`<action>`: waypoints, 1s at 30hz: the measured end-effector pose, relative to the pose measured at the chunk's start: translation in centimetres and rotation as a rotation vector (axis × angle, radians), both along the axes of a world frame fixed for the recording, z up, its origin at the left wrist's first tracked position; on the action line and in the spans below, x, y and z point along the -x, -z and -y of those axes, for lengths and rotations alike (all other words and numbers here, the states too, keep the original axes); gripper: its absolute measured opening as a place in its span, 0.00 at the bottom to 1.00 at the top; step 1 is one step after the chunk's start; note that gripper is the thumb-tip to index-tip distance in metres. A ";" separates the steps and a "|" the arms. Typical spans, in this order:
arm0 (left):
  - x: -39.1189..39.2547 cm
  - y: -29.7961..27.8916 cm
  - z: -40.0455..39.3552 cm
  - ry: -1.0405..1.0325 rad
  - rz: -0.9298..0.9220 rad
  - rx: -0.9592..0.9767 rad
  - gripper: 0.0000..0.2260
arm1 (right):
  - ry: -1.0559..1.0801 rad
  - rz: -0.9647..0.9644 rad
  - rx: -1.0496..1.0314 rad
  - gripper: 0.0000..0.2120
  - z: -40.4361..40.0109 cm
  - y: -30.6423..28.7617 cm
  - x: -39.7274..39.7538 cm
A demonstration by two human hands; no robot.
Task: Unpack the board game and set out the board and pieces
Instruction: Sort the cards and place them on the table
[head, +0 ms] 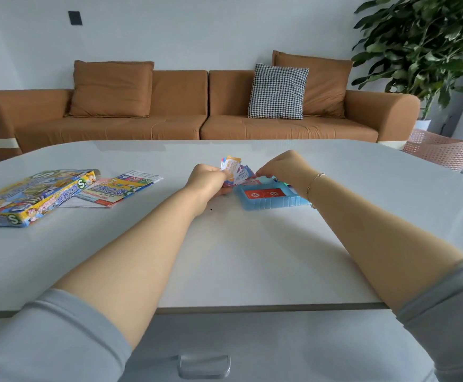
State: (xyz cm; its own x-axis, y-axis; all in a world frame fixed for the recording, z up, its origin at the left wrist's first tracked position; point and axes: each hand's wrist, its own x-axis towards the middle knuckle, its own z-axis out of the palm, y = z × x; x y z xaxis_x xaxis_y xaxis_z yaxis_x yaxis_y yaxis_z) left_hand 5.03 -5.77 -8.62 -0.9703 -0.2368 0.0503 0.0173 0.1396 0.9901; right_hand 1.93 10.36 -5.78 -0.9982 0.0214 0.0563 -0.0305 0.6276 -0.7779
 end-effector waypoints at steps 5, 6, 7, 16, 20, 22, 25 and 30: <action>-0.2 -0.1 0.6 -0.033 -0.014 -0.204 0.06 | 0.035 -0.034 -0.136 0.15 -0.6 0.3 -0.2; -0.3 -0.2 0.8 -0.028 -0.019 -0.253 0.07 | 0.033 -0.036 -0.161 0.15 -0.6 0.3 -0.2; -0.4 -0.3 0.9 -0.022 -0.020 -0.289 0.06 | 0.027 -0.038 -0.178 0.16 -0.5 0.4 -0.3; -0.8 -0.3 1.0 0.027 0.019 -0.261 0.10 | -0.033 -0.025 -0.243 0.18 0.7 0.2 -0.4; -1.0 -0.5 0.9 0.055 0.009 -0.303 0.08 | -0.061 -0.015 -0.247 0.14 1.5 0.1 -0.8; -1.0 -0.5 1.0 0.058 -0.003 -0.316 0.08 | -0.074 -0.016 -0.252 0.13 1.6 0.2 -0.9; -0.9 -0.5 1.2 0.002 -0.056 -0.273 0.07 | -0.098 -0.006 -0.243 0.14 1.6 0.3 -1.1; -0.6 -0.6 1.8 -0.042 -0.090 -0.188 0.09 | -0.155 -0.019 -0.232 0.14 1.7 0.5 -1.6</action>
State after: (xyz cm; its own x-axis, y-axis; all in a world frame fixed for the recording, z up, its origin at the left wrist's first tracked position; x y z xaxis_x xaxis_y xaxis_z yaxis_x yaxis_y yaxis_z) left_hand 5.66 -7.52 -8.07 -0.9529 -0.2905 0.0878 0.1051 -0.0447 0.9935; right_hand 3.49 8.69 -6.26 -0.9873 -0.1471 0.0604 -0.1530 0.7757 -0.6123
